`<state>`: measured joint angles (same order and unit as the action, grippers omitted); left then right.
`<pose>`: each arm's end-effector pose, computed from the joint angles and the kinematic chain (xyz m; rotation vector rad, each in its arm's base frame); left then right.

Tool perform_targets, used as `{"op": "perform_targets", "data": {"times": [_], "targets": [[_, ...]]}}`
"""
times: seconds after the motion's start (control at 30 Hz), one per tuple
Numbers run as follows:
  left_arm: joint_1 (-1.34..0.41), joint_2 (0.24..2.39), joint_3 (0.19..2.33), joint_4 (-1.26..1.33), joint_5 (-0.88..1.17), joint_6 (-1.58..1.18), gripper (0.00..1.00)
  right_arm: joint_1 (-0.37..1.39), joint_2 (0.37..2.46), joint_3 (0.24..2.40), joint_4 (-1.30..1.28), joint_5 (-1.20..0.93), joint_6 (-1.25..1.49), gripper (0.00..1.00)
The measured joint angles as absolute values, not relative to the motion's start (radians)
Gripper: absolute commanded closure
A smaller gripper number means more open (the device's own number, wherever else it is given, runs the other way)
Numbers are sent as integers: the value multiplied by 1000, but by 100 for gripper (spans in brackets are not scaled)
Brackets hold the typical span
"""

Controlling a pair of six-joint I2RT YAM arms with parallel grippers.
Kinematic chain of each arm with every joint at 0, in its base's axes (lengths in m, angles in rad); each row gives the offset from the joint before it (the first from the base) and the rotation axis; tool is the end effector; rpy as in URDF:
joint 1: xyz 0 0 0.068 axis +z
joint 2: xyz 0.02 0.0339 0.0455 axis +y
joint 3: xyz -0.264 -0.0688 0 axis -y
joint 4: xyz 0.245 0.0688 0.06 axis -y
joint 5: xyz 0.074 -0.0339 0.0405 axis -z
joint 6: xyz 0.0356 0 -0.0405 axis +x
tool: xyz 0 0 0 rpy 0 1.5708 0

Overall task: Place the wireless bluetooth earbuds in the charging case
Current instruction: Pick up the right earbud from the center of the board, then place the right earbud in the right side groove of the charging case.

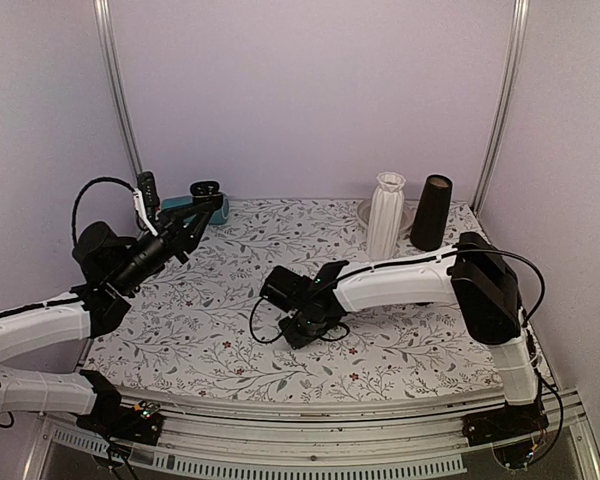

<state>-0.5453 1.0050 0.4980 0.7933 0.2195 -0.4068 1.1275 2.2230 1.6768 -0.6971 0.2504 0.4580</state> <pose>0.1893 -0.1239 0.3006 0.2892 1.3212 -0.9508 0.2034 0.4078 0.1446 -0.8447 2.6014 0.0803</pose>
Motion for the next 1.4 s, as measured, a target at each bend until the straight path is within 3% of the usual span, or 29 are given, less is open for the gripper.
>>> {"op": "perform_targets", "data": {"times": [0.4,0.83,1.4], "targets": [[-563,1102,498,855,250,-427,100,1104,1978,1516,-558,340,471,96],[-699,1188,498,903,194,-361,100,1090,1715,1452,-369,419,442,96],[-779,1295,551,956,270,-289,100,1087,1493,1307,68,363,316,96]]}}
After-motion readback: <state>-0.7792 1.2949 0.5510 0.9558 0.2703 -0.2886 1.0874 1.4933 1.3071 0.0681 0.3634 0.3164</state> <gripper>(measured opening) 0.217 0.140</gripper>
